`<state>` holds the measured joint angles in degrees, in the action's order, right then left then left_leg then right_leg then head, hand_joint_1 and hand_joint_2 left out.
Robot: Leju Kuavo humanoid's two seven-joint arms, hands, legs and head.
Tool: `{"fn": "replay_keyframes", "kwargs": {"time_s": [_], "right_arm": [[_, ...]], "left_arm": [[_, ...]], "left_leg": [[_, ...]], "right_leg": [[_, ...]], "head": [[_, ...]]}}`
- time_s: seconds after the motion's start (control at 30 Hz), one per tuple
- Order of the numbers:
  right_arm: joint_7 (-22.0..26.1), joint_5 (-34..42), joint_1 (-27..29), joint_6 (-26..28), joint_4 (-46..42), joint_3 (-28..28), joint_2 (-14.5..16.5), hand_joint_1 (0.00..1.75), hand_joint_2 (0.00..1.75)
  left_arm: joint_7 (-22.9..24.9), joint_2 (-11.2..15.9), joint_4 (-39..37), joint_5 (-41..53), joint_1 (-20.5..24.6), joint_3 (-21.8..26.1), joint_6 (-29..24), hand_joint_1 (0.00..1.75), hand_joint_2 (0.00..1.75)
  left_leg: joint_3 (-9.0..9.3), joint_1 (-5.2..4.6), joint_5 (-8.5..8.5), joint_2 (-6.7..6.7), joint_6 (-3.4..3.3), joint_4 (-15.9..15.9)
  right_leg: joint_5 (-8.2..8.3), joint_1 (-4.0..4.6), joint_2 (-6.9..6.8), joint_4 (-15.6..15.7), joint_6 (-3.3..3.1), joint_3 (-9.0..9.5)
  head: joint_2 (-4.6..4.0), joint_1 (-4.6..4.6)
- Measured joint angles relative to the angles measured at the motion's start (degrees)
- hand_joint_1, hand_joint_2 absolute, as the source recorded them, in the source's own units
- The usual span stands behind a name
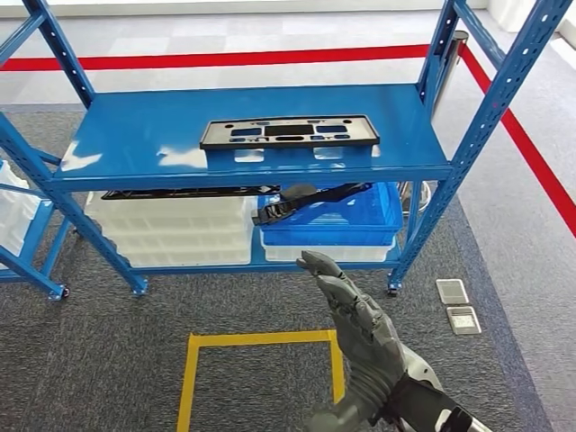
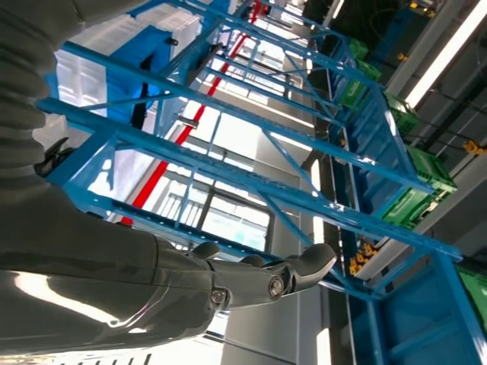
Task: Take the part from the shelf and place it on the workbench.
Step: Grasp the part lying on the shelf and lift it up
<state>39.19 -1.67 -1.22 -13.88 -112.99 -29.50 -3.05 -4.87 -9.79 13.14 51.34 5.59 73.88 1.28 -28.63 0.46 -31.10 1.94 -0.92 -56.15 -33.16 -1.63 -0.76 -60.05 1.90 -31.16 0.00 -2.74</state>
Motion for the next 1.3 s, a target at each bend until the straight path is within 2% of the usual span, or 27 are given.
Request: {"fn": "replay_keyframes", "kwargs": {"time_s": [0.03,0.1,0.13,0.17,0.2,0.23,0.27,0.3,0.37,0.43,0.5,0.53,0.6,0.63,0.67,0.7,0.77,0.8,0.87,0.93,1.0,1.03,1.13,1.17,1.2,1.27,1.3], "right_arm": [[0.1,0.0,0.0,0.0,-0.1,0.0,0.0,0.0,0.0],[0.2,0.0,0.2,0.0,-0.1,0.0,-0.2,0.0,0.0],[0.2,0.0,0.2,0.0,-0.1,0.0,-0.3,0.0,0.0],[0.3,0.0,0.3,0.0,-0.1,0.0,-0.3,0.0,0.0],[0.3,0.0,0.3,0.0,-0.1,0.0,-0.4,0.0,0.0],[0.3,0.0,0.3,0.0,-0.1,0.0,-0.4,0.0,0.0],[0.4,0.0,0.3,0.0,-0.1,0.0,-0.5,0.0,0.0],[0.4,0.0,0.3,0.0,-0.1,-0.1,-0.5,0.0,0.0],[0.5,-0.1,0.4,0.0,-0.1,-0.1,-0.6,0.0,0.0],[0.6,-0.1,0.5,0.0,-0.2,-0.2,-0.6,0.0,0.0],[0.6,-0.1,0.5,0.0,-0.4,-0.2,-0.6,0.0,0.0],[0.6,-0.1,0.5,0.0,-0.5,-0.3,-0.6,0.0,0.0],[0.7,-0.1,0.5,0.0,-0.6,-0.4,-0.6,0.0,0.0],[0.7,-0.1,0.6,0.0,-0.6,-0.4,-0.6,0.0,0.0],[0.7,-0.1,0.6,0.0,-0.6,-0.5,-0.6,0.0,0.0],[0.7,-0.1,0.6,0.0,-0.6,-0.5,-0.6,0.0,0.0],[0.7,-0.2,0.6,0.0,-0.7,-0.5,-0.6,0.0,0.0],[0.7,-0.2,0.6,0.0,-0.7,-0.6,-0.6,0.0,0.0],[0.7,-0.2,0.6,0.1,-0.8,-0.6,-0.6,0.0,0.0],[0.7,-0.2,0.6,0.1,-0.9,-0.6,-0.6,0.0,0.0],[0.7,-0.2,0.6,0.1,-1.1,-0.6,-0.6,0.0,0.0],[0.7,-0.2,0.6,0.1,-1.2,-0.6,-0.6,0.0,0.0],[0.7,-0.2,0.8,0.2,-1.2,-0.6,-0.7,0.0,0.0],[0.7,-0.2,0.9,0.2,-1.2,-0.6,-0.7,0.0,0.0],[0.7,-0.2,1.0,0.2,-1.2,-0.6,-0.8,0.0,0.0],[0.7,-0.2,1.1,0.2,-1.2,-0.6,-0.8,0.0,0.0],[0.7,-0.2,1.1,0.2,-1.2,-0.6,-0.9,0.0,0.0]], "left_arm": [[0.0,0.0,0.0,0.0,0.0,0.0,0.0,0.0,0.0],[0.0,0.0,0.0,0.1,0.0,0.0,0.0,0.0,0.0],[0.0,0.0,0.0,0.1,0.0,0.0,0.1,0.0,0.0],[0.0,0.0,0.0,0.1,0.0,0.0,0.1,0.0,0.0],[0.0,0.0,0.0,0.2,0.0,0.0,0.1,0.0,0.0],[0.0,-0.1,0.0,0.2,0.0,0.0,0.1,0.0,0.0],[0.0,0.0,0.0,0.3,0.0,0.0,0.1,0.0,0.0],[0.0,0.1,0.0,0.4,0.0,0.0,0.0,0.0,0.0],[0.0,0.2,0.0,0.5,0.1,0.0,0.0,0.0,0.0],[0.1,0.2,0.0,0.6,0.1,0.0,-0.1,0.0,0.0],[0.1,0.2,0.0,0.6,0.3,0.0,-0.1,0.0,0.0],[0.1,0.2,0.0,0.6,0.3,0.0,-0.1,0.0,0.0],[0.1,0.2,0.0,0.6,0.2,0.0,-0.1,0.0,0.0],[0.1,0.2,0.0,0.6,0.1,0.0,-0.1,0.0,0.0],[0.1,0.2,0.0,0.6,0.0,0.0,-0.1,0.0,0.0],[0.1,0.2,0.0,0.6,-0.1,0.0,-0.1,0.0,0.0],[0.0,0.2,0.0,0.6,-0.1,0.0,-0.1,0.0,0.0],[0.0,0.3,0.0,0.6,-0.1,0.0,-0.1,0.0,0.0],[0.0,0.3,0.0,0.6,-0.1,0.0,-0.1,0.0,0.0],[0.0,0.4,0.0,0.6,0.1,0.0,-0.1,0.0,0.0],[0.0,0.4,0.0,0.6,0.1,0.0,-0.2,0.0,0.0],[0.0,0.4,0.0,0.6,0.2,0.0,-0.2,0.0,0.0],[0.0,0.3,0.0,0.6,0.1,0.0,-0.1,0.0,0.0],[0.0,0.3,0.0,0.6,0.1,0.0,-0.1,0.0,0.0],[0.0,0.3,0.0,0.6,0.1,0.0,-0.1,0.0,0.0],[0.0,0.3,0.0,0.6,0.1,0.0,-0.1,0.0,0.0],[0.0,0.3,0.0,0.6,0.1,0.0,0.0,0.0,0.0]], "left_leg": [[0.18,0.2,0.25,0.14,-0.18,0.4],[0.2,0.26,0.24,0.26,-0.26,0.5],[0.25,0.32,0.14,0.28,-0.17,0.5],[0.38,0.45,-0.01,0.29,0.03,0.4],[0.59,0.67,-0.24,0.28,0.33,0.3],[0.85,0.93,-0.6,0.27,0.72,0.1],[0.99,1.07,-1.05,0.25,1.2,-0.2],[0.94,1.07,-1.52,0.23,1.67,-0.8],[0.67,0.79,-2.11,0.26,2.32,-1.5],[0.7,0.84,-2.36,0.32,2.53,-1.7],[0.01,1.05,-3.63,-0.09,2.75,-3.5],[-1.27,1.07,-5.01,-0.38,2.88,-6.1],[-5.66,0.97,-8.16,-0.8,2.89,-14.0],[-7.82,0.88,-8.86,-0.87,2.72,-17.4],[-9.22,0.73,-8.46,-0.93,2.41,-19.0],[-9.58,0.5,-6.86,-1.01,1.91,-18.4],[-7.81,-0.3,-1.85,-1.45,0.31,-12.1],[-6.73,-0.67,0.0,-1.74,-0.55,-9.0],[-5.57,-1.34,1.14,-2.16,-1.78,-6.0],[-5.04,-1.52,0.8,-2.12,-2.22,-4.8],[-3.96,-1.17,0.89,-1.9,-2.09,-2.8],[-3.37,-0.92,0.99,-1.79,-1.91,-1.8],[-2.65,-0.68,0.78,-1.61,-1.62,-1.4],[-2.47,-0.63,0.59,-1.58,-1.49,-1.4],[-2.22,-0.55,0.35,-1.56,-1.28,-1.4],[-1.47,-0.31,-0.38,-1.55,-0.61,-1.6],[-1.2,-0.33,-0.81,-1.56,-0.18,-1.9]], "right_leg": [[-1.39,0.02,0.16,-2.4,0.08,-1.14],[-4.44,-0.02,0.39,-9.6,0.32,-4.9],[-5.03,-0.08,0.41,-12.5,0.5,-6.51],[-4.51,-0.13,0.41,-13.4,0.7,-7.28],[-2.84,-0.19,0.38,-12.1,0.94,-6.93],[-0.43,-0.32,0.25,-8.7,1.23,-5.63],[1.3,-0.36,-0.03,-5.4,1.52,-4.23],[2.33,-0.41,-0.25,-2.6,1.49,-3.11],[2.0,-0.35,-0.4,-1.0,0.68,-2.68],[1.69,-0.33,-0.05,-1.0,-0.39,-2.8],[1.46,-0.31,0.14,-1.0,-0.96,-2.54],[1.35,-0.28,0.2,-1.0,-1.19,-2.4],[1.1,-0.08,0.39,-1.0,-1.6,-2.27],[0.95,0.08,0.57,-1.0,-1.8,-2.17],[0.78,0.27,0.79,-1.0,-1.98,-1.97],[0.59,0.49,1.02,-1.0,-2.12,-1.66],[0.14,0.85,1.4,-0.9,-2.31,-0.87],[-0.07,1.01,1.54,-0.8,-2.28,-0.55],[-0.29,0.87,1.73,-0.7,-1.98,-0.37],[-0.34,0.72,1.79,-0.5,-1.42,-0.36],[-0.99,0.78,1.58,-1.2,-0.93,-0.54],[-1.96,0.84,1.48,-2.8,-0.7,-1.27],[-5.74,0.66,1.35,-12.2,-0.07,-6.51],[-5.72,0.6,1.32,-14.1,0.15,-7.84],[-4.56,0.55,1.26,-13.9,0.37,-8.19],[-0.05,0.41,0.87,-7.8,0.74,-5.9],[1.59,0.43,0.6,-4.5,0.82,-4.45]], "head": [[0.0,0.03],[0.0,0.06],[0.0,0.05],[0.01,0.05],[0.01,0.05],[0.01,0.05],[0.01,0.07],[0.0,0.13],[0.0,0.2],[0.01,0.18],[0.01,0.17],[0.01,0.17],[0.01,0.16],[0.0,0.16],[0.0,0.16],[0.0,0.17],[0.0,0.18],[0.0,0.2],[0.0,0.21],[0.01,0.22],[0.01,0.25],[0.01,0.26],[0.0,0.28],[0.0,0.29],[0.0,0.29],[0.01,0.29],[0.01,0.32]]}}
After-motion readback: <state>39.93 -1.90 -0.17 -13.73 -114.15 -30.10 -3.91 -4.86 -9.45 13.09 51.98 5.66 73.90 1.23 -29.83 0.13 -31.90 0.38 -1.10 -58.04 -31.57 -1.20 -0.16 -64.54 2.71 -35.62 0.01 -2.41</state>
